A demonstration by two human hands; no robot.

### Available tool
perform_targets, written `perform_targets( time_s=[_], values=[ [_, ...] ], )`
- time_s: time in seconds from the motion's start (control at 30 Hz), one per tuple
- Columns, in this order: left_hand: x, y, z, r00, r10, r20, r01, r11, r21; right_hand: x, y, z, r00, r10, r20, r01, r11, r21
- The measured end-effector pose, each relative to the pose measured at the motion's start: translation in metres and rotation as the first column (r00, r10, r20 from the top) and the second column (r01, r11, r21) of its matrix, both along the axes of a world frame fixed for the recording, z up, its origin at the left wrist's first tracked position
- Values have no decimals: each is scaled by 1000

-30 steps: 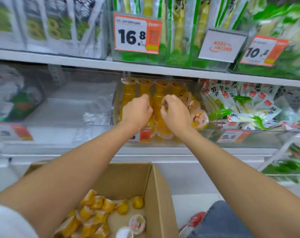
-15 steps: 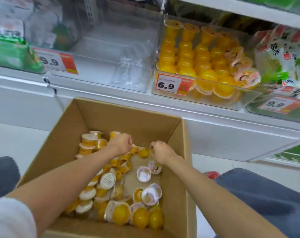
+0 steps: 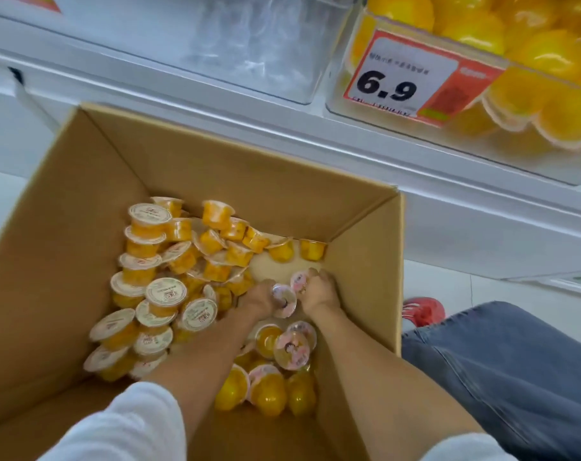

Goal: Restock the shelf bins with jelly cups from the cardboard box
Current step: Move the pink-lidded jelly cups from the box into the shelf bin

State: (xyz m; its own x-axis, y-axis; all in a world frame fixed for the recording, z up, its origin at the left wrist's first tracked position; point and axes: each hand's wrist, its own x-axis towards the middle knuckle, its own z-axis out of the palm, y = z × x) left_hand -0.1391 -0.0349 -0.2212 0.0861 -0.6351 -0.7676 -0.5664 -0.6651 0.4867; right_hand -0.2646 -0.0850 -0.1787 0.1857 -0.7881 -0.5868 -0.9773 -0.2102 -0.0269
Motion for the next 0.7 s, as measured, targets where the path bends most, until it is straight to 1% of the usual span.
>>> perform_targets(
  time_s=[0.1,0.17,0.23,0.3,0.43,0.47,0.53,0.57,0.6,0.67,0.7],
  values=[
    [1,-1,-8,999,46,18,-45,999,-30,0,-3,-7,997,-60,41,58,997,48],
    [5,2,-7,1000,24,16,-23,998,-59,-1,-4,-11,996,-73,48,70,995,66],
    [11,4,1,999,3,49,1,996,-86,-3,-3,-19,999,-43,33,39,993,109],
    [22,5,4,999,16,48,-10,992,-125,-2,1,-24,1000,1,6,-2,990,142],
    [57,5,20,991,135,-12,-136,983,-125,1,3,-24,997,72,-31,-72,997,0],
    [65,4,23,990,143,6,-141,981,-134,2,3,-21,995,94,-41,-94,996,-9],
    [76,0,34,974,228,-13,-228,965,-128,8,1,-10,997,72,-14,-72,997,12],
    [78,-4,43,953,294,-66,-300,947,-117,12,-1,-1,999,31,25,-31,999,27],
    [79,-8,51,915,378,-143,-393,914,-96,16,-3,10,997,-15,77,13,1000,24],
    [77,-14,72,792,530,-303,-555,832,3,25,-9,39,977,-87,195,90,996,-9],
    [76,-17,83,741,561,-371,-592,805,34,30,-11,56,962,-99,253,111,993,-32]
  ],
)
